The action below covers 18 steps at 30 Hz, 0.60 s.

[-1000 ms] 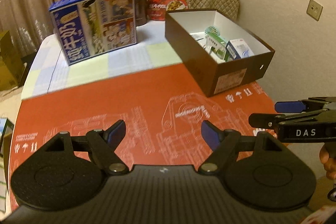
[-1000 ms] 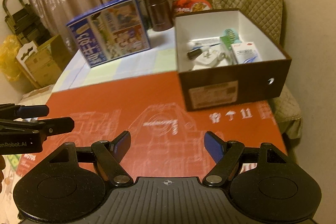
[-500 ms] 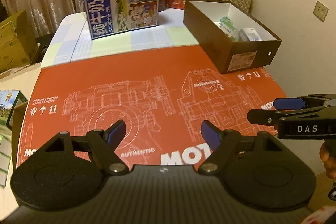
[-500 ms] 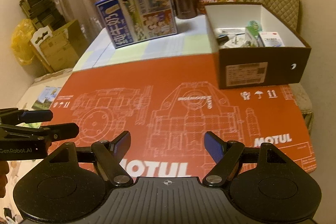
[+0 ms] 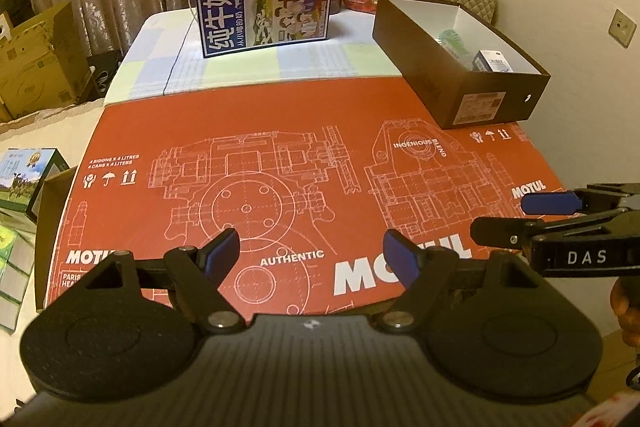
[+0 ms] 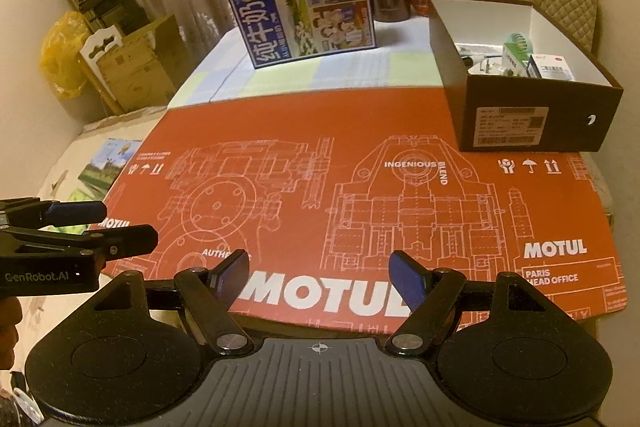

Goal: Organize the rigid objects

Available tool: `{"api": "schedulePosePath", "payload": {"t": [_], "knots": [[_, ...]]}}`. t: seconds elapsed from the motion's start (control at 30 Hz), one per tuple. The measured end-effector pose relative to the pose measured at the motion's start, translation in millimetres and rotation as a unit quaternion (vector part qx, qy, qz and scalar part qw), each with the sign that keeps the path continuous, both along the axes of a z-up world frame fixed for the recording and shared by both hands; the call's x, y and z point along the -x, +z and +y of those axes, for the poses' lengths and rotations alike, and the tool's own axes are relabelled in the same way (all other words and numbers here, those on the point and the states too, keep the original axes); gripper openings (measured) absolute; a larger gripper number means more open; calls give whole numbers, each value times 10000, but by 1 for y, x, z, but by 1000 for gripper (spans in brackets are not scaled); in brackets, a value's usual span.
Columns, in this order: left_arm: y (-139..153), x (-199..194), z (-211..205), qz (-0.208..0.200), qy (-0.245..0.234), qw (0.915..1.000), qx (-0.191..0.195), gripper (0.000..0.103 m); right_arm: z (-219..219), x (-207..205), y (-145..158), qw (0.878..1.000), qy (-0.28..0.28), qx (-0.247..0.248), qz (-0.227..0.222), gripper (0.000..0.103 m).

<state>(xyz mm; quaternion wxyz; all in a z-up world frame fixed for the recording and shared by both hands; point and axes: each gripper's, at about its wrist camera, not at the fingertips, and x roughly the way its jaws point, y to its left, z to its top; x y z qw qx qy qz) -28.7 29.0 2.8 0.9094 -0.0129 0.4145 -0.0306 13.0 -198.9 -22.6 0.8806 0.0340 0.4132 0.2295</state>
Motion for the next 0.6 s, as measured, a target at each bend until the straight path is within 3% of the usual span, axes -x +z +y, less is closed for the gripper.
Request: {"api": "schedulePosePath", "payload": {"t": [0.6], "knots": [[-3,1,-4,22,-39,10000,-16,76,0,4,-5,9999,-8,60,81,74]]}}
